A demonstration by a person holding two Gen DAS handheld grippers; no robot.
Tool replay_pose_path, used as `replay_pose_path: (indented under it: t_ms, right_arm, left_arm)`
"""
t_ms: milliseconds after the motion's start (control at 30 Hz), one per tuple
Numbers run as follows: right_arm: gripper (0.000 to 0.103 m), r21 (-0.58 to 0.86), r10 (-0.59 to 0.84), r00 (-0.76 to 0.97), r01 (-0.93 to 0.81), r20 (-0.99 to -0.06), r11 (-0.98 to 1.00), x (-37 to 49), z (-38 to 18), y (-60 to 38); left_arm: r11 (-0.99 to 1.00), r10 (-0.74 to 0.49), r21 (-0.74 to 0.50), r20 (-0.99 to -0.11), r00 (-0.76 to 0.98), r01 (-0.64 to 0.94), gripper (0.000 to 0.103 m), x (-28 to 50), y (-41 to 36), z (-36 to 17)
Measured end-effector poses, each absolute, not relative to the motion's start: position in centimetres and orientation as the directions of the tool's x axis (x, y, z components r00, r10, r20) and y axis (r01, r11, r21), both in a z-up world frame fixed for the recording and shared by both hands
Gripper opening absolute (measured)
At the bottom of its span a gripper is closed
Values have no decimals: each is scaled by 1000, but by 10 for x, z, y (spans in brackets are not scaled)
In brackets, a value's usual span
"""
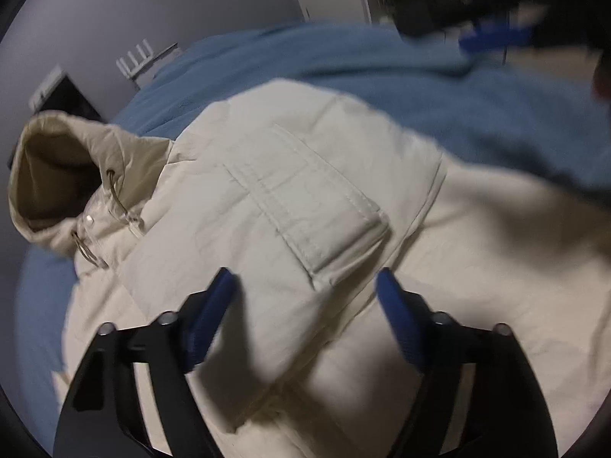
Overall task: Fold large clothes
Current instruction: 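Fold the held sleeve across the jacket body and open the right tool, then grasp the other sleeve with the left tool and fold it across the body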
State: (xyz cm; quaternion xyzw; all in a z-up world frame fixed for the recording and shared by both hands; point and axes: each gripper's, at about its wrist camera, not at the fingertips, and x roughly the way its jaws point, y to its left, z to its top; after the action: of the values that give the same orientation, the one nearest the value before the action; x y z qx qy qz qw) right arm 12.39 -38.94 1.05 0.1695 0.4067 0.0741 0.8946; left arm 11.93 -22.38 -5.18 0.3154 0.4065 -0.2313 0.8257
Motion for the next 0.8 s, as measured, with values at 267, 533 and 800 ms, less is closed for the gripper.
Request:
replay_pose_path:
  t_ms: [267,533,800]
  right_arm:
    - [82,266,228,677,-48,-700,963,129,17,-375]
    - [82,87,114,717,-74,-687,993,120,25,-351]
    - [82,37,86,720,-83,-689,996,116,21,-340]
  left_arm:
    - [794,-189,232,-784,592,561,23,123,-173,-3]
    - [919,-191,85,-758,623,385,20,113,-67,52]
    - [984,-122,-21,-809,575,178,20,109,24,23]
